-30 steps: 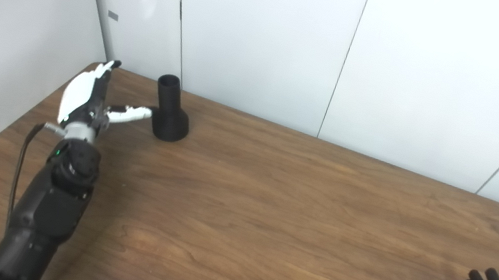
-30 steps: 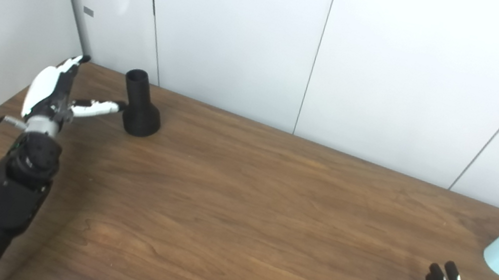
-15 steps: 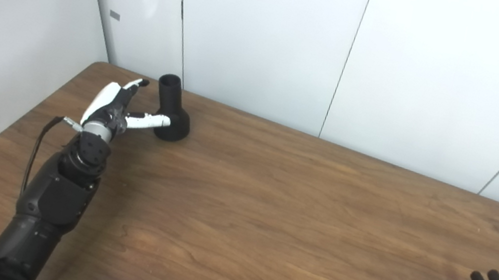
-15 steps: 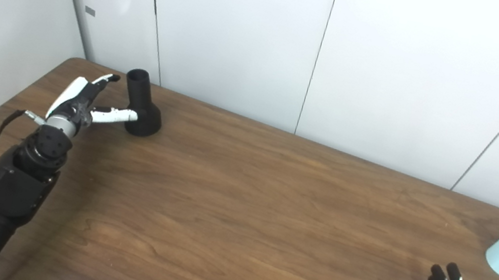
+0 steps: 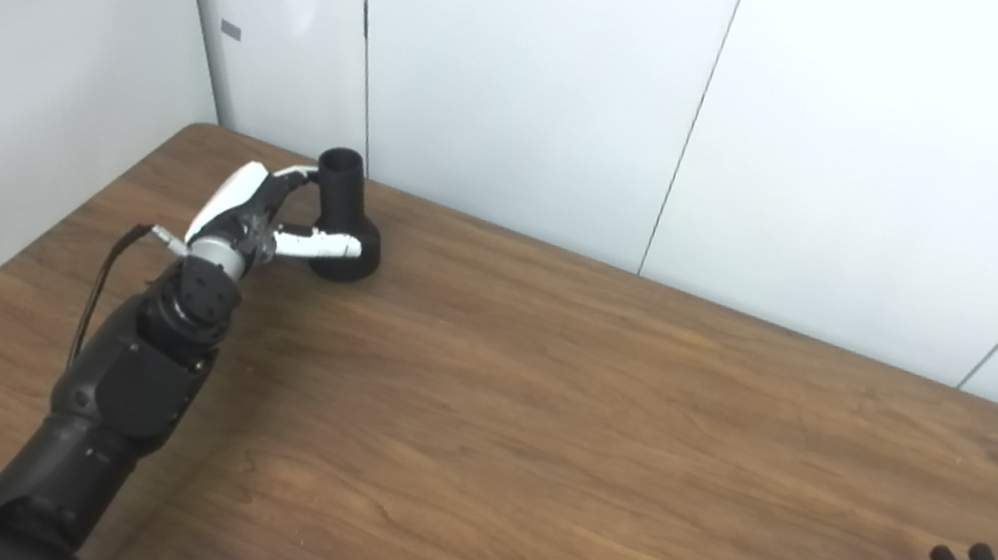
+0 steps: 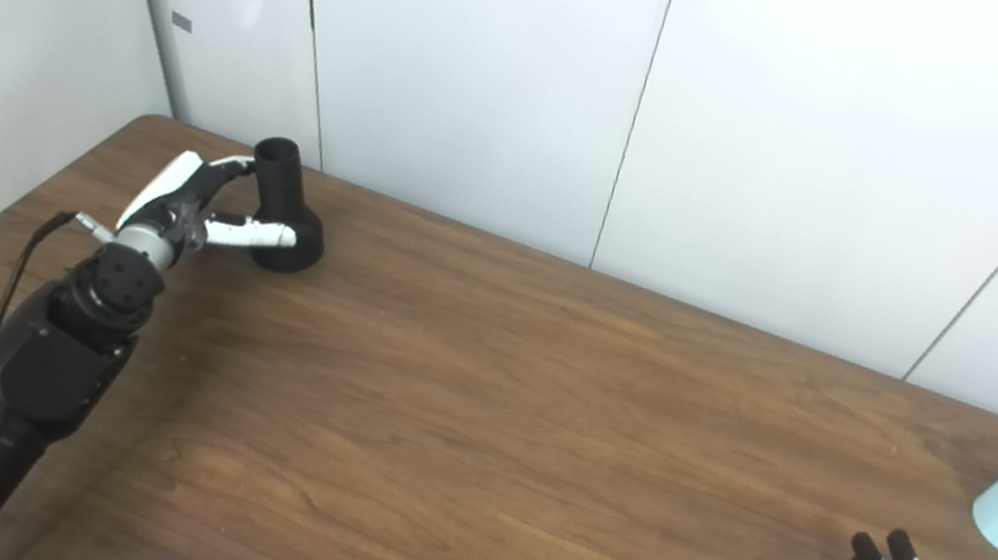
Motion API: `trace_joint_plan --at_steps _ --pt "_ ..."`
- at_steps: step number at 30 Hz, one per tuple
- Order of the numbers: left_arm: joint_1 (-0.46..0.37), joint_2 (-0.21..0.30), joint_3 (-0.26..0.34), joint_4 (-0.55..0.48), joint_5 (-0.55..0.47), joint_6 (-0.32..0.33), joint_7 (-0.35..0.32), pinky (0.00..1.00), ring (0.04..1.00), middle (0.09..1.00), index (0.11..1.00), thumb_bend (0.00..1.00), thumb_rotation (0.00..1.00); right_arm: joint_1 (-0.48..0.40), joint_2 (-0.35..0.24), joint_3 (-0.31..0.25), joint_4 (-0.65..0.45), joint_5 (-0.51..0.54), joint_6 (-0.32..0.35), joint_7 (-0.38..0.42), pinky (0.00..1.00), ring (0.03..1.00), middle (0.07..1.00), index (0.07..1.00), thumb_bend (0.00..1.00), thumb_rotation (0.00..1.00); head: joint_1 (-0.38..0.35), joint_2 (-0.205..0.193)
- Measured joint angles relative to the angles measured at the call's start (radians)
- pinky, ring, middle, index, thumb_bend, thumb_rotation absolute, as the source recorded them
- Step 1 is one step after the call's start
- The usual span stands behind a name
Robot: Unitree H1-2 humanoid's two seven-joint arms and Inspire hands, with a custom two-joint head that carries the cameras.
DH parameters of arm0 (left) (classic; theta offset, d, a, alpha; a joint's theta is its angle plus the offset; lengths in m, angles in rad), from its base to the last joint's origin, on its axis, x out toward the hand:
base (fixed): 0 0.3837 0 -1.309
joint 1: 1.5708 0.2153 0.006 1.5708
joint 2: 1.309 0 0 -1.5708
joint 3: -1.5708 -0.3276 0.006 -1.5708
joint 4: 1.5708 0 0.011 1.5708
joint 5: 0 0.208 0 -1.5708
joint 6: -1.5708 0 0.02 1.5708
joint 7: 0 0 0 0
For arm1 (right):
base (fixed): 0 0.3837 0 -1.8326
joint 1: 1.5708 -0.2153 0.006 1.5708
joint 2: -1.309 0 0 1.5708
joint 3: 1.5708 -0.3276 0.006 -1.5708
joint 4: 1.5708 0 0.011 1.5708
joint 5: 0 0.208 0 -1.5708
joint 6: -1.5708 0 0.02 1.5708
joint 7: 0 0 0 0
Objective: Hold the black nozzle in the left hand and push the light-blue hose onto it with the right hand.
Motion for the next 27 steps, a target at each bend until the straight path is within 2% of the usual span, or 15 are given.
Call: trace_joint_plan --at_steps 5,8,14,27 --pt "-0.032 0.000 -0.012 0.051 0.012 -0.006 0.026 1.00 0.990 0.946 0.867 1.00 0.39 0.003 0.003 0.000 -0.005 -0.002 0.001 0.000 1.00 0.986 0.946 1.000 0.39 1.00 0.000 0.000" --pt "-0.047 0.000 -0.025 0.083 0.017 -0.009 0.038 0.97 0.987 0.946 0.864 1.00 0.38 0.004 0.003 0.000 -0.005 -0.002 0.002 0.000 1.00 0.995 0.949 1.000 0.40 1.00 0.000 0.000" --pt "-0.059 0.000 -0.077 0.106 0.055 -0.006 0.038 0.94 0.973 0.933 0.867 1.00 0.41 0.005 0.004 0.000 -0.006 0.001 0.001 0.001 1.00 1.000 0.955 1.000 0.39 1.00 -0.003 0.003" --pt "-0.081 0.014 -0.134 0.114 0.105 0.003 0.026 0.95 0.957 0.900 0.815 1.00 0.36 0.013 0.008 0.002 -0.015 0.002 0.002 0.001 1.00 0.995 0.928 1.000 0.39 1.00 -0.005 0.015"
